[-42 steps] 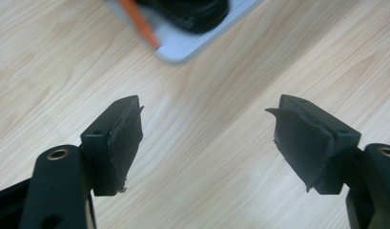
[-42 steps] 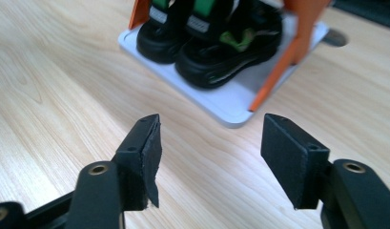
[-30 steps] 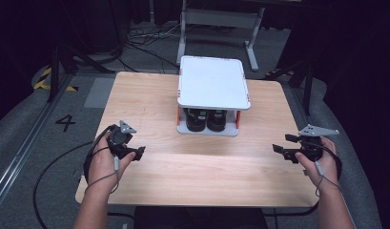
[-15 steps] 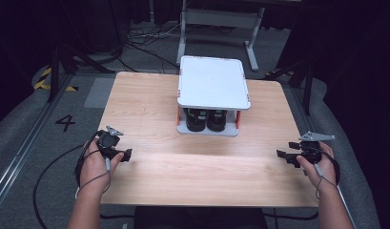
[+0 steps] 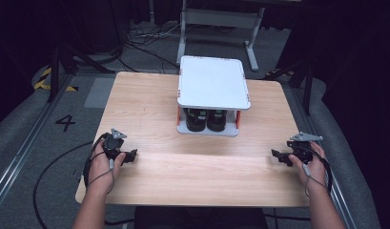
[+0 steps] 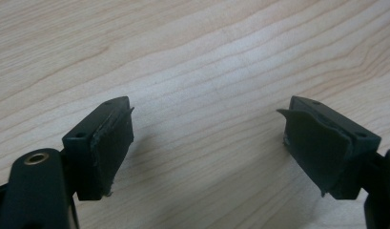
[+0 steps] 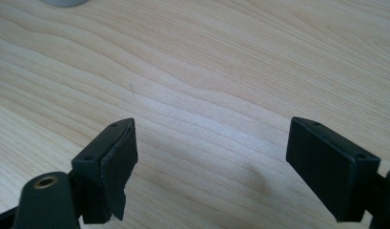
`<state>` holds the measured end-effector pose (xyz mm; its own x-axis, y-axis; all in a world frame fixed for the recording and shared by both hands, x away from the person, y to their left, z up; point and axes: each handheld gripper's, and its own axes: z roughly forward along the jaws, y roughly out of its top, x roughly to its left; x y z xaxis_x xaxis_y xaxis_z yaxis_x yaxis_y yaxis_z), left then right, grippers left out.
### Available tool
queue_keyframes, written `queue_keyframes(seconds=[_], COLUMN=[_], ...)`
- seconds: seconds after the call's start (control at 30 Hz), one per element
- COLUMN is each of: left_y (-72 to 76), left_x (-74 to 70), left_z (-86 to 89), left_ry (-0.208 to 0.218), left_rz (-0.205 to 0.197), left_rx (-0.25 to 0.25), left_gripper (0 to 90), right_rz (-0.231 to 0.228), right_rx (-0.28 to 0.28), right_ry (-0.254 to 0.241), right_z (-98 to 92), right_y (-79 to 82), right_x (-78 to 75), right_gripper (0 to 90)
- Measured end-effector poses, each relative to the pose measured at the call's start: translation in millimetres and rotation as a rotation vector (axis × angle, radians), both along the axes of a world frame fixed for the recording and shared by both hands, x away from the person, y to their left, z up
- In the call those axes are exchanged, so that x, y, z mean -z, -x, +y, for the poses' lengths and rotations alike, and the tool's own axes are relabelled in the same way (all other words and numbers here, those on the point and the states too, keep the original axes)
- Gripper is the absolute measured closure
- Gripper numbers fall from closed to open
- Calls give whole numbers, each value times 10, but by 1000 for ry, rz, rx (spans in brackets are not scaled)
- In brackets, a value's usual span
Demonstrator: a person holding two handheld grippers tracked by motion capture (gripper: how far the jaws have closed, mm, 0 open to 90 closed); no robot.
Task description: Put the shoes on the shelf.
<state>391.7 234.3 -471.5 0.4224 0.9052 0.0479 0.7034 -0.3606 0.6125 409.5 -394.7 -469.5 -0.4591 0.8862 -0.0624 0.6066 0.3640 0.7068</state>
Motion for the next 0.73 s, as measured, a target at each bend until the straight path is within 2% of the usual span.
queue_keyframes(seconds=[0.13,0.2,0.23,0.27,0.3,0.33,0.43,0.53,0.6,0.73], left_y=[-25,-37,-46,-62,-84,-89,-88,-78,-70,-54], left_x=[38,63,90,114,116,118,117,116,118,119], left_z=[24,24,17,9,0,-7,-11,-17,-25,-39], left_ry=[24,40,62,91,72,77,74,72,75,79], left_rz=[-27,-43,-52,-42,-29,-23,-25,-23,-27,-27], left_rx=[33,61,65,46,9,-20,-26,-37,-50,-70], left_gripper=[158,146,129,93,49,0,0,0,0,1], right_rz=[1,44,46,54,46,15,18,27,30,32], right_rx=[-25,-47,-46,-44,-45,-66,-140,-258,-286,-288], right_ry=[0,10,-11,-39,-54,-73,-71,-66,-66,-67], right_z=[24,34,39,43,48,34,-26,-113,-127,-126], right_y=[-42,-64,-68,-73,-71,-56,-37,-63,-90,-96], right_x=[45,92,110,127,146,185,188,191,193,193], right_gripper=[167,145,135,117,83,66,63,34,23,22])
